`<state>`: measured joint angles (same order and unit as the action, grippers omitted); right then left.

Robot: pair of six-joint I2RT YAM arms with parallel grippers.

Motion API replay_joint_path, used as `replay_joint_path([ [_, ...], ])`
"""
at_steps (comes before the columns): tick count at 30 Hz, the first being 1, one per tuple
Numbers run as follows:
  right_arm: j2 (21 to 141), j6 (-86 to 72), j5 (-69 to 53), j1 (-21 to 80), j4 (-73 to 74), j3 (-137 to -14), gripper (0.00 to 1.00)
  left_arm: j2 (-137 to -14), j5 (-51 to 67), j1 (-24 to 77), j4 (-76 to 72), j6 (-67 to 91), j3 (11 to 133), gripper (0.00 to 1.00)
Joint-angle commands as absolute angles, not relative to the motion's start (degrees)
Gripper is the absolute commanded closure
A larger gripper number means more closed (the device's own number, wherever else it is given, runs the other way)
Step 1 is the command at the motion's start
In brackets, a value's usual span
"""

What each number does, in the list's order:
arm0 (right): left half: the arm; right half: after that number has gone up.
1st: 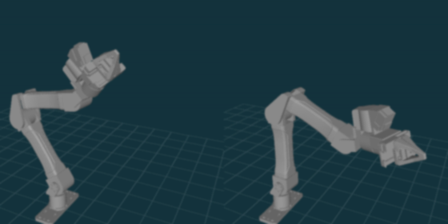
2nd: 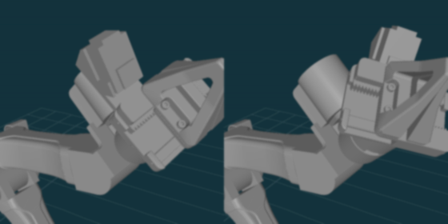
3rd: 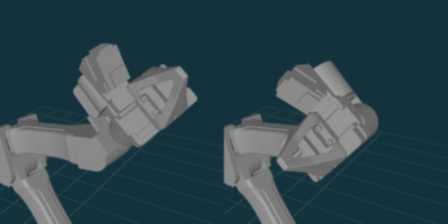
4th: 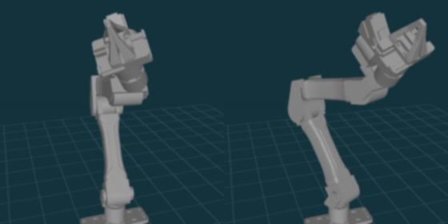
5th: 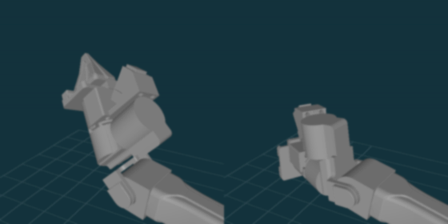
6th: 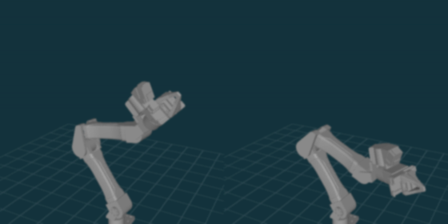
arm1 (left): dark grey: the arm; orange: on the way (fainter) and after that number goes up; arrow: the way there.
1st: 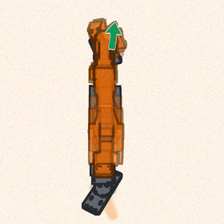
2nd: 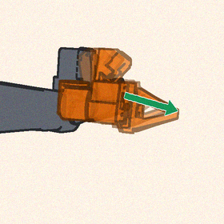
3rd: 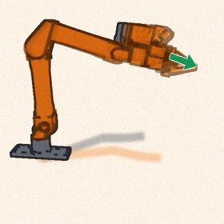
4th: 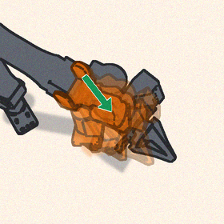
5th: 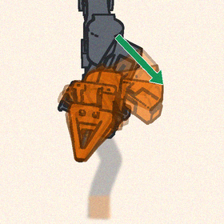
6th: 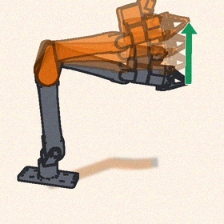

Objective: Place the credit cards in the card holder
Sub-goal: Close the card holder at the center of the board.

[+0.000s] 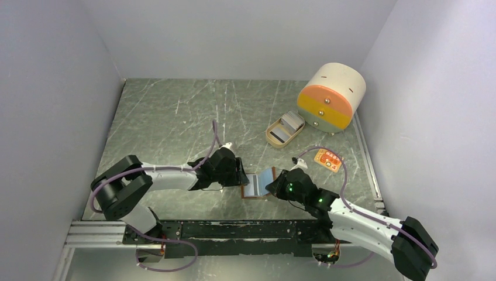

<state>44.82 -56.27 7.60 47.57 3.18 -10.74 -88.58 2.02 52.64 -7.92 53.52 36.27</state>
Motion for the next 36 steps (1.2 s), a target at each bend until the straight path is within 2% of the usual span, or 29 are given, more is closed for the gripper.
replay_joint_path([
  [1,45.16,-55.52,8.79,47.38,3.39,-11.8,0.85,-91.27,-5.16,54.25,-1.0,50.05,39.93,0.43],
  [8,45.26,-55.3,9.29,47.37,4.35,-12.13,0.83,-94.78,-9.92,56.58,4.78,49.49,44.34,0.42],
  [11,45.02,-55.2,9.68,47.42,5.34,-12.45,0.82,-94.66,-11.11,56.86,6.76,49.61,45.19,0.49],
  [15,45.06,-54.4,11.15,47.4,8.21,-13.75,0.81,-93.15,-9.81,56.87,8.33,49.66,44.81,0.63],
  [23,43.65,-54.27,13.52,47.49,10.58,-14.24,0.82,-89.88,2.4,56.87,5.92,48.78,43.34,0.56],
  [36,42.76,-53.83,15.11,47.5,13.79,-15.64,0.81,-90.01,1.7,56.87,7.74,49.61,41.38,0.58],
])
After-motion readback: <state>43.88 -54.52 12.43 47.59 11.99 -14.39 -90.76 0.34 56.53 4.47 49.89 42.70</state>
